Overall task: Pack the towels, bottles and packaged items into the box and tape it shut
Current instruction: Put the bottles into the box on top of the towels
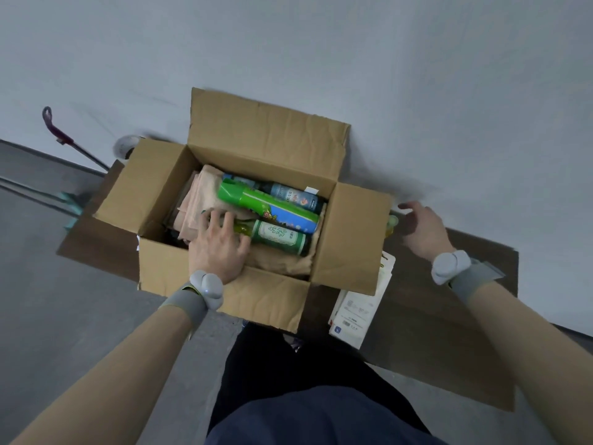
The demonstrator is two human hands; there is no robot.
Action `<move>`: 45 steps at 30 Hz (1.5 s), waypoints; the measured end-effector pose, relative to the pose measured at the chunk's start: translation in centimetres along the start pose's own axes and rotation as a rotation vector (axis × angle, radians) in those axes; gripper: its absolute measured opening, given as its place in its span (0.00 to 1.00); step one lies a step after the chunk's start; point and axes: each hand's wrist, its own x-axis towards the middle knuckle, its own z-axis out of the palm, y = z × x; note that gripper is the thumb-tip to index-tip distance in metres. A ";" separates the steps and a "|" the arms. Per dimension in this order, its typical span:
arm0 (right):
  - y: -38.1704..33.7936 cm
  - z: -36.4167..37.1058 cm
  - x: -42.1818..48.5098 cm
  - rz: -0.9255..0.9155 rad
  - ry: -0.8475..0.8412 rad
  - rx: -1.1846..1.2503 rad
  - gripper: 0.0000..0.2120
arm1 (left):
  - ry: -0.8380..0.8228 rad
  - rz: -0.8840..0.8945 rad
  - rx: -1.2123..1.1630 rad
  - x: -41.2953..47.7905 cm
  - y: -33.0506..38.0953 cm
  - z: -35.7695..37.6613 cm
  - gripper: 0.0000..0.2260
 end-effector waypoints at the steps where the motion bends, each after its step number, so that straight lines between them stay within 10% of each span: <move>1: 0.1 0.3 0.1 -0.022 -0.032 -0.018 0.38 | 0.000 0.000 0.002 0.0 0.0 0.0 0.17; 24: 0.0 3.2 -1.3 -0.098 0.051 0.036 0.20 | 0.006 0.019 0.025 -0.1 0.1 -0.1 0.16; 40: -6.8 -7.1 -4.7 -0.363 0.878 0.399 0.23 | 0.046 0.046 0.023 -0.2 -0.3 0.2 0.20; 45: -12.1 -6.4 -6.7 -0.516 0.798 0.608 0.24 | 0.031 0.040 0.017 -0.2 -0.3 0.3 0.18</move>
